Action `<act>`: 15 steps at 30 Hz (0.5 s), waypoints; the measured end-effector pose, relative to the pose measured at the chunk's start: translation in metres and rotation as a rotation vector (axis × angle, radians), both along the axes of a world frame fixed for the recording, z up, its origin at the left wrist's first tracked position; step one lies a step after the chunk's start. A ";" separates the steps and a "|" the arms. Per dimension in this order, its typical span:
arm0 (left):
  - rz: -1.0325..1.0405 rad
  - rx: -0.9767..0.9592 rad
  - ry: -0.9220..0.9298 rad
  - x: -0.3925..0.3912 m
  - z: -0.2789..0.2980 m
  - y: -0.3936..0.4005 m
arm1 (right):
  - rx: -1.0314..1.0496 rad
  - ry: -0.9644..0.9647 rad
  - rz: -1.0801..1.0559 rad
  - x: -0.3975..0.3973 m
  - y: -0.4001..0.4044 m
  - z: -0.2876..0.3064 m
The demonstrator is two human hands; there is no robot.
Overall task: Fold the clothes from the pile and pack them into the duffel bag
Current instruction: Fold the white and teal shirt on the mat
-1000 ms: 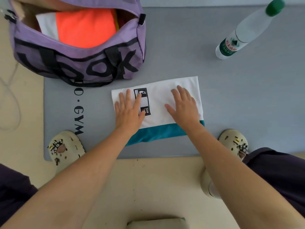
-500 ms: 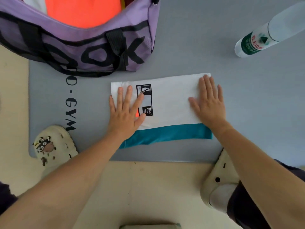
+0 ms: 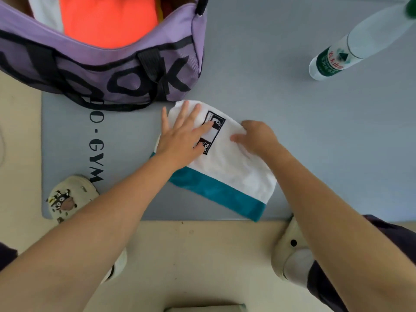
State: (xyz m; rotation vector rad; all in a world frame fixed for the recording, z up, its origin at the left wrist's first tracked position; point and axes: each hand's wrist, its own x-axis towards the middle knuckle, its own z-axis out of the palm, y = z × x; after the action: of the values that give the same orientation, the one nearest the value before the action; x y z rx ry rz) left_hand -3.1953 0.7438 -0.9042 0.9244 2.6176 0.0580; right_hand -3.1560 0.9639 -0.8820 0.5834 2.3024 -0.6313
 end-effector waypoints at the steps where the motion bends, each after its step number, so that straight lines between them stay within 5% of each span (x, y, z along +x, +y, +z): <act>1: -0.041 0.018 -0.016 -0.006 0.004 0.015 | -0.007 -0.011 -0.093 0.016 0.003 0.000; 5: -0.258 0.063 -0.130 0.004 0.019 0.067 | -0.099 -0.091 -0.444 0.091 0.000 -0.003; 7: -0.197 0.108 -0.153 0.024 0.023 0.073 | -0.164 -0.210 -0.568 0.120 -0.002 -0.002; 11: 0.463 0.187 -0.079 0.066 0.028 0.036 | -0.126 -0.145 -0.592 0.141 0.005 0.002; 15: 1.182 0.234 -0.303 0.103 0.028 0.002 | -0.121 0.078 -0.683 0.133 0.006 0.004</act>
State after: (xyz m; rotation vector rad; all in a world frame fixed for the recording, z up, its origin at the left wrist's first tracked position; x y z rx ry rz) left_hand -3.0924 0.7459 -0.8763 -0.6324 2.4931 0.7287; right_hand -3.0230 0.9695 -0.8778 1.3221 2.0896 -1.1112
